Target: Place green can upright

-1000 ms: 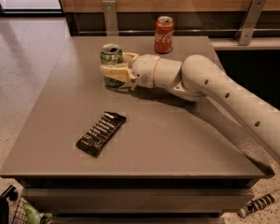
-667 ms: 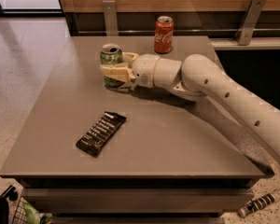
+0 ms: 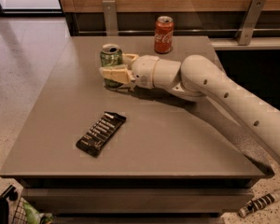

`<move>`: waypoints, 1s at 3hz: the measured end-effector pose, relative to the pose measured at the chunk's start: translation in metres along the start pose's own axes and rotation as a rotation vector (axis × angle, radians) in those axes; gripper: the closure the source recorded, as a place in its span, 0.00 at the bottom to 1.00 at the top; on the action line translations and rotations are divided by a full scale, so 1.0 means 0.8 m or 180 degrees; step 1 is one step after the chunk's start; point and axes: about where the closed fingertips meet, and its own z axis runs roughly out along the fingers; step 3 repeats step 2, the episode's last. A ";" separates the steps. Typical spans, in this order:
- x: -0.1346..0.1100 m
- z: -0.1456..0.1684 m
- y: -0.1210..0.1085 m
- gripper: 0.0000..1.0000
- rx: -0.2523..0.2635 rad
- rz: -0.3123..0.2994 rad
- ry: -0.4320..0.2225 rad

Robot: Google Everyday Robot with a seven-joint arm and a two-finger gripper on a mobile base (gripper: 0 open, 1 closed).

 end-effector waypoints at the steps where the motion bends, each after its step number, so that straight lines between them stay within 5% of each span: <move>1: 0.000 0.002 0.002 0.00 -0.0011 -0.0001 -0.0001; 3: 0.000 0.002 0.002 0.00 -0.0011 -0.0001 -0.0001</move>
Offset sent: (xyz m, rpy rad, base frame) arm -0.0005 0.0018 0.0002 0.0001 -0.0002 0.0029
